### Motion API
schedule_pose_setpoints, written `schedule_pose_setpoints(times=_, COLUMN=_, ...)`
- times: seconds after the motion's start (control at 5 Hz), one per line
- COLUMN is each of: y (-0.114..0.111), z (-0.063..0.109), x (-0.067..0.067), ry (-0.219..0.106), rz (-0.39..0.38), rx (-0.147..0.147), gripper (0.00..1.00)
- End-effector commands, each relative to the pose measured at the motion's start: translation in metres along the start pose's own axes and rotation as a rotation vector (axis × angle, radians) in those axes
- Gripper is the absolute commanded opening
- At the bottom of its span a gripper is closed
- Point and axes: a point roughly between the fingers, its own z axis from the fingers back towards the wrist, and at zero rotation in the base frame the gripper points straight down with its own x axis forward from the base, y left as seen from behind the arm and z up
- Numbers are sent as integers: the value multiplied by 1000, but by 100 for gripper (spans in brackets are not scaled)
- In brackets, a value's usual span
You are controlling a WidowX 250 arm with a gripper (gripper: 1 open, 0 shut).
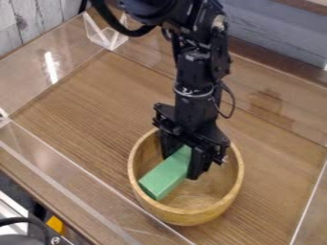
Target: Remove the green block from inside the brown bowl and put it on the table
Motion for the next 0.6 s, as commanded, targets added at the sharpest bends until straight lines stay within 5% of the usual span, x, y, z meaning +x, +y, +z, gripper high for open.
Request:
schedule_pose_setpoints(times=0.0, y=6, z=17, x=4, ry=-47, rz=64, rx=-8, gripper=0)
schedule_pose_setpoints(times=0.4, y=7, z=23, x=-3, ry=-54, rz=143, rx=-18, gripper=0)
